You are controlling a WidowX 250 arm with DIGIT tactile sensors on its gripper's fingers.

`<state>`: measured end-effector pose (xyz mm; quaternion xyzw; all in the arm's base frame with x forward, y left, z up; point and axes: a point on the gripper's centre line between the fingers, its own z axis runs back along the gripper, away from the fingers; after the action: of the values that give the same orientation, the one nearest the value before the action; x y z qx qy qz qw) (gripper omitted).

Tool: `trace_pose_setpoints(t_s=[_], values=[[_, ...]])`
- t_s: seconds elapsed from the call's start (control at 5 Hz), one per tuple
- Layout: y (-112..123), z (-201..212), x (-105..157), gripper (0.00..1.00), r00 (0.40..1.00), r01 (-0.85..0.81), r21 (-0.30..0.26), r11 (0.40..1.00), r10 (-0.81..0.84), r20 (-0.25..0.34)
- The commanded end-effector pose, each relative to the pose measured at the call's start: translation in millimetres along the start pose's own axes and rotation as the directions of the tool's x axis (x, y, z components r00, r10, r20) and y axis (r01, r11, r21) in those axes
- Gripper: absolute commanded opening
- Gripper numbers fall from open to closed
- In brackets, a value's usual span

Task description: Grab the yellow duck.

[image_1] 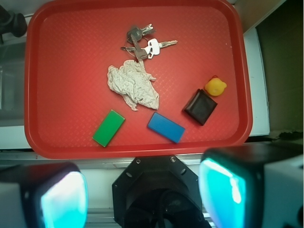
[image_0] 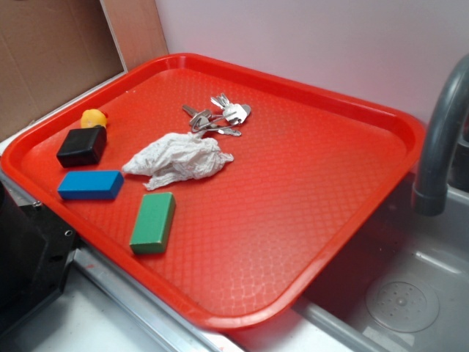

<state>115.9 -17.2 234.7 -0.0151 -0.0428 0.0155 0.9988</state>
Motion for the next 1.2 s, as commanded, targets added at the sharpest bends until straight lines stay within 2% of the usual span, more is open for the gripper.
trace_pose_setpoints(t_s=[0.0,0.2,0.4,0.6,0.8,1.0], values=[[0,0,0,1.0,1.0,0.0,0.0,1.0,0.0,0.0],[46,-46,18,1.0,0.969,-0.235,0.063,0.97,0.238,-0.059],[75,-66,28,1.0,0.884,-0.467,0.122,0.876,0.466,0.043],[91,-87,40,1.0,0.807,-0.588,0.073,0.806,0.578,0.123],[111,-121,55,1.0,0.767,-0.634,0.071,0.77,0.615,0.182],[129,-146,61,1.0,0.752,-0.656,0.107,0.747,0.636,0.171]])
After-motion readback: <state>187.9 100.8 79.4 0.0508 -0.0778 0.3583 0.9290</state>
